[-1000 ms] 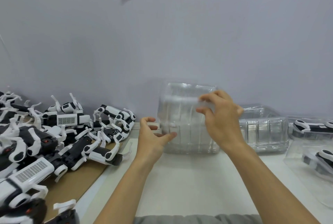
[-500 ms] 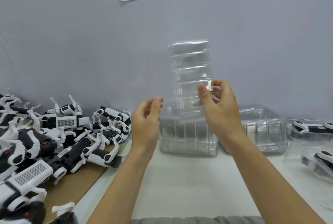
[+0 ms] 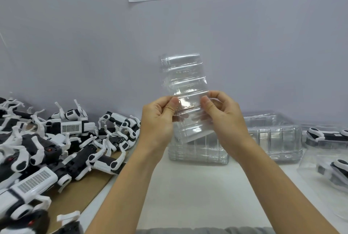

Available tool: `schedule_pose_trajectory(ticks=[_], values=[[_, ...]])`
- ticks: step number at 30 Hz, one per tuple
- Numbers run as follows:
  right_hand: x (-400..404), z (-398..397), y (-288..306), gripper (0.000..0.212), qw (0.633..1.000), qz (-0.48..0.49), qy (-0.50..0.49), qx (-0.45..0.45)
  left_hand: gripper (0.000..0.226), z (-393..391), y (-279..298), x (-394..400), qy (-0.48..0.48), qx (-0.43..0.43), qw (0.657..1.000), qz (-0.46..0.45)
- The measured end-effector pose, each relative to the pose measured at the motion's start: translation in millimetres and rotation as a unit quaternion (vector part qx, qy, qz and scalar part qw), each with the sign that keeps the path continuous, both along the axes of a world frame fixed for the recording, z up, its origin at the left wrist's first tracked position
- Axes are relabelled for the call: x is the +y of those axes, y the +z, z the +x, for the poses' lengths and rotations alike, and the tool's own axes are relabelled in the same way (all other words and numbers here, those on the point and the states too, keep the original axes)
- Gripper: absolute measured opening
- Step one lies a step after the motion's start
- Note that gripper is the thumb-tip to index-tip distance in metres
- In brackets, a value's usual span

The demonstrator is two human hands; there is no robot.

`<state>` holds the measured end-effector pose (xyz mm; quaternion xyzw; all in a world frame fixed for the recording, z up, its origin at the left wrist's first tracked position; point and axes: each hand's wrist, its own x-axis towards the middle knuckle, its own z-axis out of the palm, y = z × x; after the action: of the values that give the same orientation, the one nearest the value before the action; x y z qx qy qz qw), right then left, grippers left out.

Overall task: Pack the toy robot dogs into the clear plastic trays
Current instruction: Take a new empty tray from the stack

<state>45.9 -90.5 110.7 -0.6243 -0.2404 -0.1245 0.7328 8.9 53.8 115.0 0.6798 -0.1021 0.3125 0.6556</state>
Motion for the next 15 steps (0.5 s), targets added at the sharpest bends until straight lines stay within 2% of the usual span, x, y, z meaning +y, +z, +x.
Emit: schedule_pose_trajectory(ticks=[4, 10, 15], values=[[1.1, 1.8, -0.5, 0.007, 1.000, 0.021, -0.003, 0.009, 0.026, -2.0, 1.3, 1.3, 0.013, -0.001, 1.000, 0.007], [-0.4, 2.5, 0.4, 0.006, 0.999, 0.042, -0.030, 0.006, 0.028, -3.8, 4.5, 2.8, 0.075, -0.029, 0.994, 0.069], [-16.5, 6.4, 3.6, 0.012, 0.992, 0.082, -0.095, -0.011, 0.031, -4.5, 5.0, 5.2, 0.089, -0.034, 0.995, 0.028]])
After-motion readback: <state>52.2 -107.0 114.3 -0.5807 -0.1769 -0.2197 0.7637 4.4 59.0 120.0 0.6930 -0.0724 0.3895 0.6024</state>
